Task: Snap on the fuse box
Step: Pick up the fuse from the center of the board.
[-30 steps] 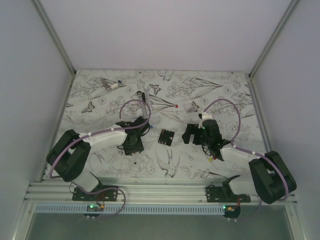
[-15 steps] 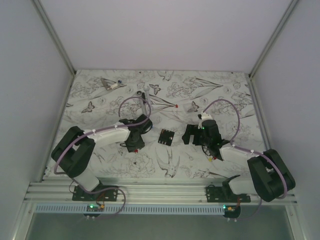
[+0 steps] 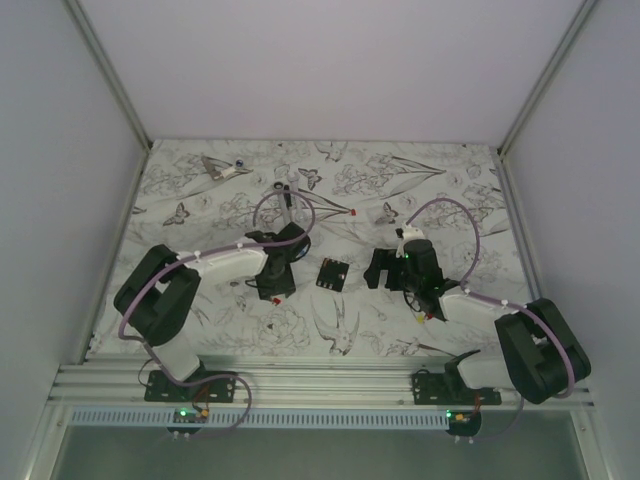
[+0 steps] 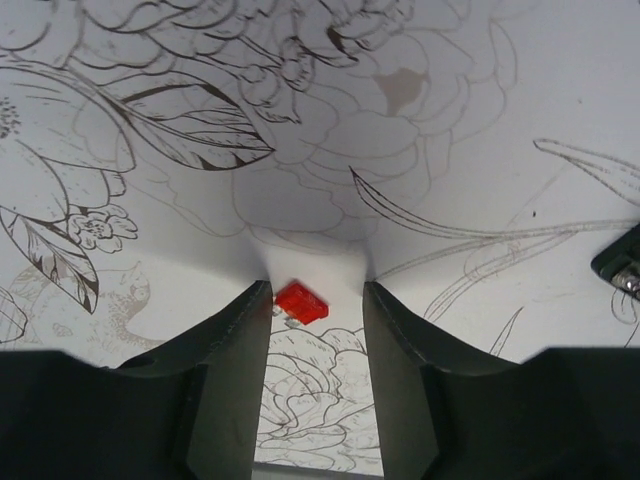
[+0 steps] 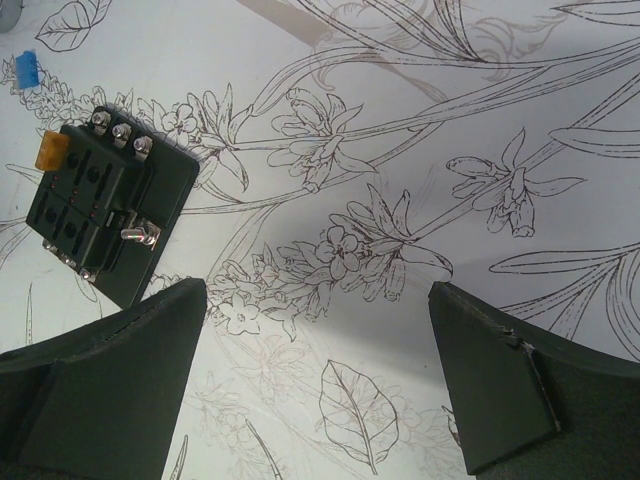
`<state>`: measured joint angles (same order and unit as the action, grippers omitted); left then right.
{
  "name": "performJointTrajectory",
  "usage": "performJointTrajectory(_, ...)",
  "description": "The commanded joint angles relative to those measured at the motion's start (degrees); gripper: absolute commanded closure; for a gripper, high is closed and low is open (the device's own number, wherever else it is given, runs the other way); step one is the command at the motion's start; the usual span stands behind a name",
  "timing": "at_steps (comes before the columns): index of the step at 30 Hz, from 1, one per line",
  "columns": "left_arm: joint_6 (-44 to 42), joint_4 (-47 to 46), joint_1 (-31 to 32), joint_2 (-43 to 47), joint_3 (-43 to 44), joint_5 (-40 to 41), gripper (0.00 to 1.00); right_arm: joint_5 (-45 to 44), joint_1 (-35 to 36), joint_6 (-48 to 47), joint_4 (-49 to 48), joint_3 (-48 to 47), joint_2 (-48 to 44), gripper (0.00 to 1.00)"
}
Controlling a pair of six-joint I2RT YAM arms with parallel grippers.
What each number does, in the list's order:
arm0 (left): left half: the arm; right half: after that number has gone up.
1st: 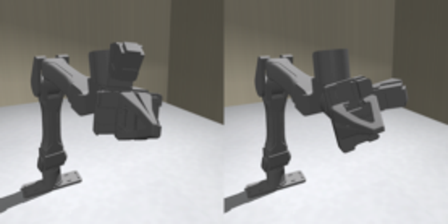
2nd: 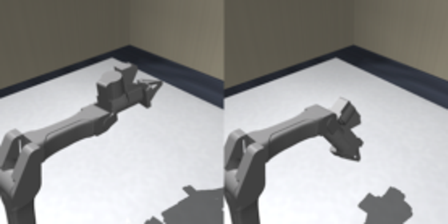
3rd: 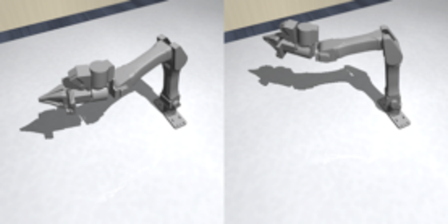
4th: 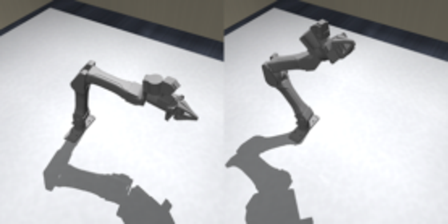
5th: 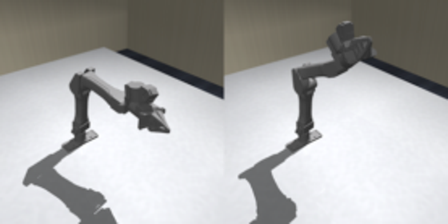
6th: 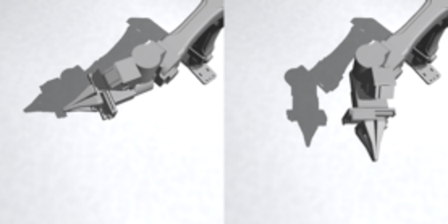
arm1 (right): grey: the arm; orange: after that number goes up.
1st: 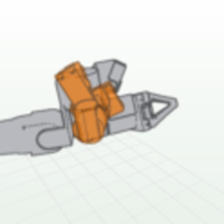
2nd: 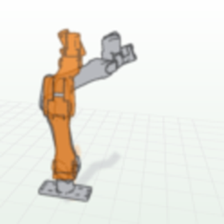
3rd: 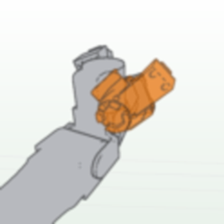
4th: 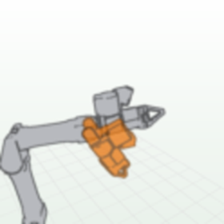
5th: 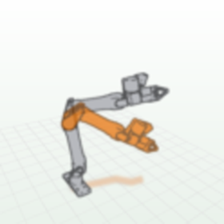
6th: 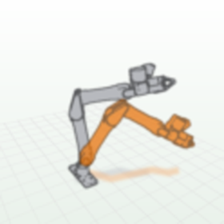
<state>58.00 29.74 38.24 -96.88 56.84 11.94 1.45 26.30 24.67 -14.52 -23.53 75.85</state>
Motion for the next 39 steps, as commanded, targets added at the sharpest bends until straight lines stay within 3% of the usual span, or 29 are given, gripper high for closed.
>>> performJointTrajectory(1, -10.2, 2.41, 0.06, -2.11, 0.44, -5.79, 0.54, 0.04, -0.29, -0.34, -1.07, -1.43, -0.97, 0.0)
performJointTrajectory(12, -27.13, 2.85, 0.12, -4.56, 2.08, -9.24, 0.54, 0.17, -0.29, -0.2, -1.24, -1.33, -0.99, 0.0)
performJointTrajectory(20, -25.7, 2.63, 0.17, -5.4, 2.97, -5.8, 0.61, 0.47, -0.29, 0.02, -1.41, -1.33, -0.72, 0.0)
performJointTrajectory(31, -26.45, 1.48, 0.23, -6.87, 3.15, -7.87, 0.77, 0.39, -0.29, -0.01, -1.37, -1.19, -1.15, 0.0)
performJointTrajectory(39, -25.72, 1.31, 0.14, -4.23, 3.29, -8.52, 0.82, 0.48, -0.29, 0.05, -1.23, -1.33, -1.39, 0.0)
